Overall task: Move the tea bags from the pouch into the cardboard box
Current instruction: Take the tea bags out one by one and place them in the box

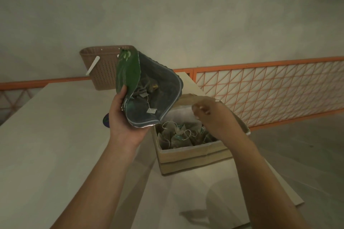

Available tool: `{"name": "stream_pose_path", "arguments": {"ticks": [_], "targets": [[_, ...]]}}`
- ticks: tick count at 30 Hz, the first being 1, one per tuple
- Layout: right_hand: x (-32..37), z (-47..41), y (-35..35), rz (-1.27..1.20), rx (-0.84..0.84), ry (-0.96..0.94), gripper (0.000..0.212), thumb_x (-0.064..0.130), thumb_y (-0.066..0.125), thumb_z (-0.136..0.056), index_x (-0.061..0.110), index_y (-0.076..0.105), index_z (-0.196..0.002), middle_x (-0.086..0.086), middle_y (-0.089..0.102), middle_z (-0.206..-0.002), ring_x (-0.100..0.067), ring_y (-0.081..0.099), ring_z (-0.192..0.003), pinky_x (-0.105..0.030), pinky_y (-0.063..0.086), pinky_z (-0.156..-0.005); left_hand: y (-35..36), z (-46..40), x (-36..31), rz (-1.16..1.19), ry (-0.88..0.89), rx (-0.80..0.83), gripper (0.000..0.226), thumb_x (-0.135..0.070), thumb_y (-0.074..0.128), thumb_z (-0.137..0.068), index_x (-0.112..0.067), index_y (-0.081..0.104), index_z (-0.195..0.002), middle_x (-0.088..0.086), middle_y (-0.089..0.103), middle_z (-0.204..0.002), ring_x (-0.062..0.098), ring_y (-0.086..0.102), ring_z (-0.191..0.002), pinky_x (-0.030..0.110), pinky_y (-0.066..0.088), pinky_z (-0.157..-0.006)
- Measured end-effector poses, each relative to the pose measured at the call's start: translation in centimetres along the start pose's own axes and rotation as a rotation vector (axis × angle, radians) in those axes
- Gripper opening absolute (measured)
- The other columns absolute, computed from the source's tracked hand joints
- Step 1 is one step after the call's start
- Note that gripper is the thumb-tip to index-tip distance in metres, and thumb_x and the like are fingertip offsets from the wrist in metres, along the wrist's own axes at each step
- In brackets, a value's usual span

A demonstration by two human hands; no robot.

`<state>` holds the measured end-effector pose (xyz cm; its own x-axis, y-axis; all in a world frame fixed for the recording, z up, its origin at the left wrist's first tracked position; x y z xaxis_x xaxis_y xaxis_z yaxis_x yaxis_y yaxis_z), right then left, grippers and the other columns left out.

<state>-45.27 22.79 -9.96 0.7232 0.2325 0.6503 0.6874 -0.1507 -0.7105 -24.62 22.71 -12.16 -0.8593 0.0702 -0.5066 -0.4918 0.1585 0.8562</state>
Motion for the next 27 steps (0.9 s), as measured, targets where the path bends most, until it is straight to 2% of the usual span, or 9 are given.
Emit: {"name": "stream_pose_path", "arguments": {"ticks": [2, 4, 6, 8, 10, 12, 18, 23, 27], "targets": [[2.5, 0.8, -0.9, -0.261, -0.213, -0.101, 0.005, 0.025, 0.057, -0.097, 0.025, 0.060, -0.100, 0.013, 0.057, -0.101, 0.002, 0.056, -0.088, -0.016, 0.047, -0.073, -0.1, 0.0, -0.1, -0.006, -0.004, -0.014, 0.063, -0.045, 0.054, -0.096, -0.023, 0.042, -0.154, 0.009, 0.043, -0.158, 0.034, 0.043, -0.143, 0.054, 0.035, -0.116], [5.4, 1.9, -1.0, -0.370, -0.315, -0.232, 0.005, 0.023, 0.065, -0.090, 0.025, 0.062, -0.093, 0.010, 0.050, -0.115, -0.005, 0.053, -0.106, -0.017, 0.044, -0.088, 0.0, 0.1, -0.1, -0.003, 0.004, -0.023, 0.063, -0.045, 0.053, -0.097, -0.021, 0.042, -0.154, 0.011, 0.043, -0.158, 0.034, 0.044, -0.142, 0.052, 0.035, -0.116], [7.2, 2.5, 0.4, -0.243, -0.279, -0.309, 0.010, 0.025, 0.073, -0.084, 0.028, 0.069, -0.092, 0.008, 0.043, -0.125, -0.011, 0.044, -0.119, -0.017, 0.039, -0.094, 0.2, 0.4, -0.1, -0.022, 0.019, -0.036, 0.063, -0.046, 0.051, -0.097, -0.019, 0.044, -0.153, 0.011, 0.045, -0.156, 0.031, 0.051, -0.135, 0.048, 0.046, -0.108], [7.9, 2.5, 2.1, -0.093, -0.236, -0.290, 0.016, 0.032, 0.076, -0.081, 0.032, 0.072, -0.096, 0.002, 0.042, -0.131, -0.018, 0.041, -0.122, -0.026, 0.045, -0.098, 0.5, 0.7, -0.2, -0.011, 0.019, -0.030, 0.064, -0.047, 0.050, -0.096, -0.018, 0.043, -0.153, 0.010, 0.044, -0.157, 0.031, 0.054, -0.129, 0.044, 0.053, -0.097], [8.2, 2.5, 3.2, -0.037, -0.192, -0.207, 0.021, 0.041, 0.075, -0.081, 0.036, 0.072, -0.101, -0.001, 0.042, -0.132, -0.024, 0.040, -0.124, -0.041, 0.049, -0.098, 0.8, 1.0, -0.3, 0.014, 0.018, -0.033, 0.064, -0.046, 0.052, -0.096, -0.017, 0.044, -0.153, 0.011, 0.045, -0.156, 0.031, 0.054, -0.131, 0.043, 0.055, -0.094], [8.5, 2.7, 3.8, 0.008, -0.153, -0.146, 0.025, 0.049, 0.070, -0.083, 0.039, 0.071, -0.106, -0.001, 0.042, -0.132, -0.025, 0.039, -0.124, -0.046, 0.049, -0.097, 1.0, 1.3, -0.5, 0.018, 0.029, -0.041, 0.065, -0.044, 0.053, -0.094, -0.017, 0.045, -0.152, 0.010, 0.046, -0.155, 0.031, 0.049, -0.139, 0.042, 0.052, -0.100], [9.5, 2.9, 4.3, 0.061, -0.052, -0.149, 0.024, 0.052, 0.062, -0.088, 0.042, 0.072, -0.107, 0.000, 0.045, -0.133, -0.024, 0.035, -0.124, -0.044, 0.044, -0.100, 1.0, 1.4, -1.2, 0.001, 0.082, -0.018, 0.053, -0.040, 0.051, -0.095, -0.012, 0.056, -0.140, 0.013, 0.057, -0.140, 0.033, 0.055, -0.131, 0.042, 0.054, -0.099], [9.4, 2.8, 4.4, 0.045, -0.108, -0.206, 0.018, 0.045, 0.068, -0.085, 0.033, 0.078, -0.094, -0.002, 0.058, -0.117, -0.024, 0.045, -0.115, -0.044, 0.050, -0.091, 0.7, 1.5, -1.1, -0.003, 0.086, -0.053, 0.065, -0.041, 0.052, -0.094, -0.014, 0.043, -0.153, 0.012, 0.045, -0.156, 0.031, 0.043, -0.144, 0.042, 0.047, -0.108], [8.8, 2.8, 3.9, -0.027, -0.211, -0.243, 0.010, 0.031, 0.072, -0.083, 0.022, 0.076, -0.084, -0.001, 0.057, -0.111, -0.019, 0.048, -0.108, -0.037, 0.051, -0.083, 1.2, 1.7, -0.8, 0.002, 0.063, -0.049, 0.066, -0.042, 0.053, -0.091, -0.017, 0.046, -0.151, 0.012, 0.053, -0.148, 0.032, 0.056, -0.129, 0.040, 0.056, -0.095]]}}
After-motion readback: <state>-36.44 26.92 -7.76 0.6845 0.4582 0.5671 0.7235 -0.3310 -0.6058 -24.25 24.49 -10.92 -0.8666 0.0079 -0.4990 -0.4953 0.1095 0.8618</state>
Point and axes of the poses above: each hand's wrist, its own z-axis away from the middle knuckle, its own y-axis out of the palm, x = y × z, the point moved 4 cm from there along -z, towards the middle knuckle
